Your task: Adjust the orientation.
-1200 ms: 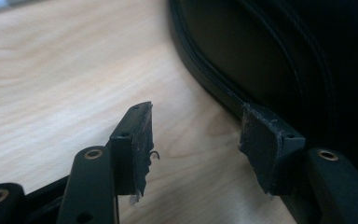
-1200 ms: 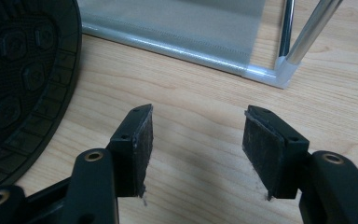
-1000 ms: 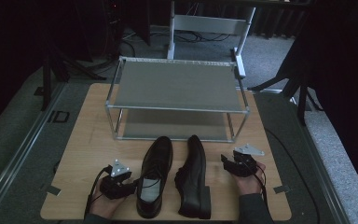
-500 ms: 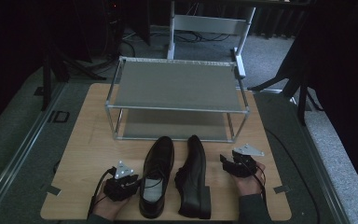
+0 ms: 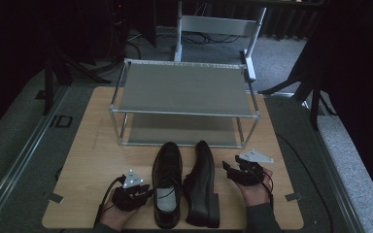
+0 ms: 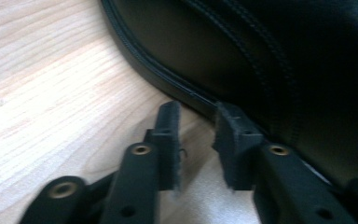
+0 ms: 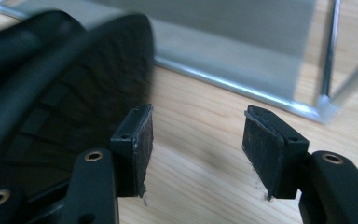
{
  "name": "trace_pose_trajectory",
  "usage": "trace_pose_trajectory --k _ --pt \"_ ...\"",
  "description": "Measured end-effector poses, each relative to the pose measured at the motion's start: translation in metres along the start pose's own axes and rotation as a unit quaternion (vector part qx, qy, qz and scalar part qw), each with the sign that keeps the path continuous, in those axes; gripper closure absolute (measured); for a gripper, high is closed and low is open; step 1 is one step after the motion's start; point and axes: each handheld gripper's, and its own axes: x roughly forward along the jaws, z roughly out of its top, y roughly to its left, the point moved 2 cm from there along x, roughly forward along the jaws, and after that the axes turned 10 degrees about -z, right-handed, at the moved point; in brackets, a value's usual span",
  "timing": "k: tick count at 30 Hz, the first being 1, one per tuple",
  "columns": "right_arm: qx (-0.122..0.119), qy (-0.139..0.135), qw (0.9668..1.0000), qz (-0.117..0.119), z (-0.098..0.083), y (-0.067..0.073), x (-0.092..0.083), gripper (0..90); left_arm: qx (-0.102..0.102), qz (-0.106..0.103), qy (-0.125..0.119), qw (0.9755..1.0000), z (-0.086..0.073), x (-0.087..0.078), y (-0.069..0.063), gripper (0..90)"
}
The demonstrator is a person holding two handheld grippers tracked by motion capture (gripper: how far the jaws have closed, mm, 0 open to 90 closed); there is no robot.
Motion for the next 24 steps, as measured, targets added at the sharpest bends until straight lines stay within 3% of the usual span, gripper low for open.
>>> trace_pose_trajectory --k 4,10,15,24 --pt "0.003 -0.024 0.9994 0.023 0.012 0.01 -0.013 41.7 -0.01 -0.003 0.004 0.9999 0.001 0.0 0.006 54.8" --pt "-0.021 -0.061 0.9967 0.048 0.027 0.033 -0.031 40.8 -0.007 0.003 0.006 1.0 0.001 0.0 0.006 51.4" --pt "-0.043 -0.055 0.9953 0.066 0.028 0.051 -0.028 40.3 -0.001 0.011 0.009 0.9999 0.0 0.0 0.005 51.1" --pt "-0.033 -0.036 0.9966 0.066 0.023 0.047 -0.019 40.3 -0.001 0.014 0.01 0.9998 0.0 0.001 0.006 50.3"
